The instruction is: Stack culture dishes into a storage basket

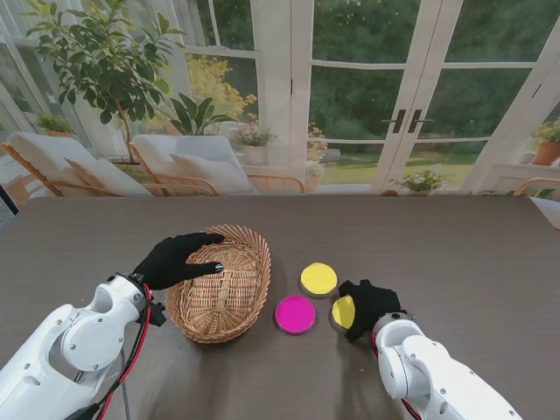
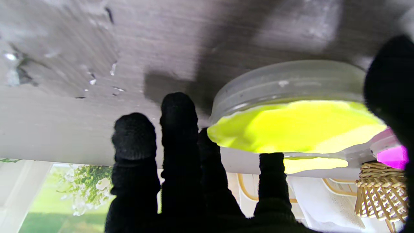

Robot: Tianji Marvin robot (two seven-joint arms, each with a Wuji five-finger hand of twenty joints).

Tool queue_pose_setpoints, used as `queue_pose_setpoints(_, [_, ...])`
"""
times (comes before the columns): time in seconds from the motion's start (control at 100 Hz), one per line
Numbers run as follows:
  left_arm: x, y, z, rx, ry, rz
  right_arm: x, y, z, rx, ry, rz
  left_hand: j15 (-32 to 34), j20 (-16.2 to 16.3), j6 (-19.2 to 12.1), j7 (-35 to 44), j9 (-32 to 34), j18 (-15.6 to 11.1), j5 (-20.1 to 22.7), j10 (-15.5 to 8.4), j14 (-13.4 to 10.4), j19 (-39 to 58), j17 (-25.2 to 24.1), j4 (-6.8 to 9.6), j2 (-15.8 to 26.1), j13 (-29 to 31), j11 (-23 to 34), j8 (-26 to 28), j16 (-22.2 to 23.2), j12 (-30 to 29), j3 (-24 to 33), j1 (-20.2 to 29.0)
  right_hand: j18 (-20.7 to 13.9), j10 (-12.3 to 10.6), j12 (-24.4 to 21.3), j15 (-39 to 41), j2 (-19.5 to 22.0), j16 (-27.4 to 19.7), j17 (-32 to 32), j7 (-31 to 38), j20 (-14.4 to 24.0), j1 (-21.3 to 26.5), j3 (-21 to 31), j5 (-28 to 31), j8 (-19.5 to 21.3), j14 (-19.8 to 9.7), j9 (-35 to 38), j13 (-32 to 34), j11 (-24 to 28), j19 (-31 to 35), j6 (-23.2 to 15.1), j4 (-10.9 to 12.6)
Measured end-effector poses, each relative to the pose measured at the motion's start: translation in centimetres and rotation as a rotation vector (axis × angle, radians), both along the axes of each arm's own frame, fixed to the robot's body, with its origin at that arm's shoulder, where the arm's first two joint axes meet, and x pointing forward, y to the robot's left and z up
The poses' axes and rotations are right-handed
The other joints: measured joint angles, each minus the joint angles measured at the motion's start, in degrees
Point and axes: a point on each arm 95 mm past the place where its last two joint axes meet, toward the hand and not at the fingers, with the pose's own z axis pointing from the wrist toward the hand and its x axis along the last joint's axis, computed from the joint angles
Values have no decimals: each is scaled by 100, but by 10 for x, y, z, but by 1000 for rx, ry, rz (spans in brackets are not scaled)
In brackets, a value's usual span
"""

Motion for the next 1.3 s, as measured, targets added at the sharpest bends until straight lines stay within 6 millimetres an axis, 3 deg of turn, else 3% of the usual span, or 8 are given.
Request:
queue_pose_setpoints(0.34, [-1,1,0,-6,2,3,0,4,-1,8,-20,-18,0,10,1,0,0,0,1,4,4,-1,0,0,0,0,0,0,0,-1,0,0,50,39,0,-47,4,-19,0,225,-1,147,129,239,-15,-18,368,500,1,72,-3,3])
queue_pose_setpoints(0.71, [-1,2,0,-16,6,5,2,5,2,32,-25,-31,-1,14,1,0,0,1,3,9,9,-2,-1,1,8,0,-1,0,0,-1,0,0,121,83,-61,-103,-63,-64,3,227,-149,351,119,680,-374,-68,932,1267,-116,250,207,8])
queue_pose_setpoints(1.3, [-3,4,0,-24,11,18,-1,-1,4,73,-32,-54,-1,24,57,0,0,2,7,47,13,-10,-1,1,68,0,-1,0,0,-1,1,0,126,96,197,-157,-75,-64,4,224,-289,351,119,830,-620,-42,1637,1395,64,259,272,8])
